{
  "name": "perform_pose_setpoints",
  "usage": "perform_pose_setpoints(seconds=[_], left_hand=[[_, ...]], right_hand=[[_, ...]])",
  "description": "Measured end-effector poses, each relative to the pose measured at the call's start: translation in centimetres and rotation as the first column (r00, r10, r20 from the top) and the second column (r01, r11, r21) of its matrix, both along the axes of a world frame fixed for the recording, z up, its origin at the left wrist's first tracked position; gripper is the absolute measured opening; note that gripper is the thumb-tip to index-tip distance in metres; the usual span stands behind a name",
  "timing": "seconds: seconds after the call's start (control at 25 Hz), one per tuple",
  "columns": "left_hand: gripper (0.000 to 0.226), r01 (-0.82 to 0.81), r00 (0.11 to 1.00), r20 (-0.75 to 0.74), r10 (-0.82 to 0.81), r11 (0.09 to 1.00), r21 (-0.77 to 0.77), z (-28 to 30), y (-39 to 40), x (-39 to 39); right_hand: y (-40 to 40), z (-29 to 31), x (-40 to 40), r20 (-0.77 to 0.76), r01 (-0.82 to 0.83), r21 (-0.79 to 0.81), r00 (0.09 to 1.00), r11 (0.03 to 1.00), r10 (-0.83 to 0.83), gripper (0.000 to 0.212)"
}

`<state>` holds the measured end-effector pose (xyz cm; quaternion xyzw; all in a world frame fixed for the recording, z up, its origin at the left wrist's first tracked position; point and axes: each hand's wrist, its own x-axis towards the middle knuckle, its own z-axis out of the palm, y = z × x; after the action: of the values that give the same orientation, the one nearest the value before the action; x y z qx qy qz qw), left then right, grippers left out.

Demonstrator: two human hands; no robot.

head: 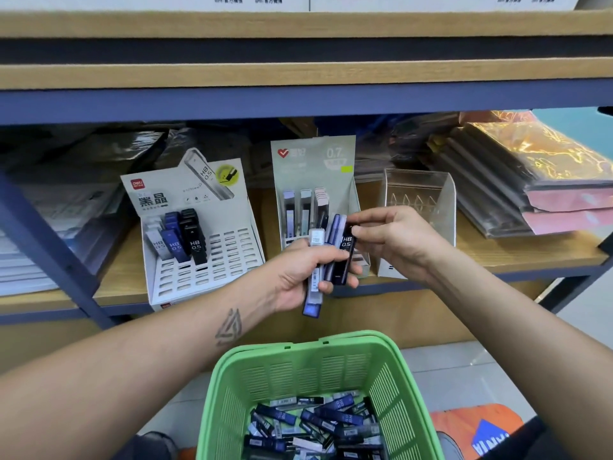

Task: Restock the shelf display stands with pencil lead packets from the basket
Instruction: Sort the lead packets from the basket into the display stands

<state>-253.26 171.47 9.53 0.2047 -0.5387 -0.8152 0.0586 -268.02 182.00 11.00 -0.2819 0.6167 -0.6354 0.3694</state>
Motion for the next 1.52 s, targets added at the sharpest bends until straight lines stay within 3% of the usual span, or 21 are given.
perform_pose_setpoints(seconds=[0.2,0.36,0.52,0.64,0.8,0.92,1.12,1.36,1.52], left_hand=[[0.017,-0.102,0.994,0.033,0.103,0.994,-0.031,0.2,-1.1,2.0],[0.012,-0.122,0.990,0.063,0.126,0.990,-0.070,0.6,-1.7,3.7],[0.010,-0.163,0.976,0.139,0.167,0.986,-0.045,1.6,-3.2,6.3],[0.016,-0.223,0.937,0.247,0.249,0.966,-0.129,2.0,-5.3,9.0],[0.011,-0.325,0.846,0.318,0.429,0.886,-0.331,2.6,-9.8,13.3],[0.008,-0.389,0.834,0.310,0.456,0.885,-0.255,4.2,-12.6,16.1],[0.009,-0.402,0.844,0.313,0.436,0.900,-0.171,4.9,-14.6,18.8],[0.010,-0.407,0.851,0.279,0.445,0.894,-0.186,4.1,-15.5,18.4],[0.011,-0.406,0.853,0.260,0.452,0.889,-0.213,4.3,-15.4,18.0]], right_hand=[[-1.4,0.0,0.9,0.030,-0.028,-0.030,0.999,0.999,0.029,0.024],[-3.1,0.0,2.3,-0.110,-0.042,0.049,0.993,0.998,0.047,0.022],[-5.7,0.3,4.8,-0.170,-0.045,0.018,0.984,0.999,0.048,0.018],[-8.1,0.3,6.5,-0.266,-0.024,-0.035,0.964,0.999,0.014,0.019],[-11.6,0.1,9.8,-0.572,-0.023,-0.083,0.820,0.996,-0.028,0.021],[-13.8,0.4,12.6,-0.753,-0.092,-0.093,0.658,0.991,-0.010,0.018],[-16.2,-0.6,15.0,-0.873,-0.162,-0.045,0.486,0.986,0.040,0.016],[-16.8,-0.8,15.3,-0.862,-0.172,-0.007,0.501,0.985,0.082,0.013],[-17.2,-1.8,14.8,-0.890,-0.190,0.012,0.446,0.982,0.097,0.011]])
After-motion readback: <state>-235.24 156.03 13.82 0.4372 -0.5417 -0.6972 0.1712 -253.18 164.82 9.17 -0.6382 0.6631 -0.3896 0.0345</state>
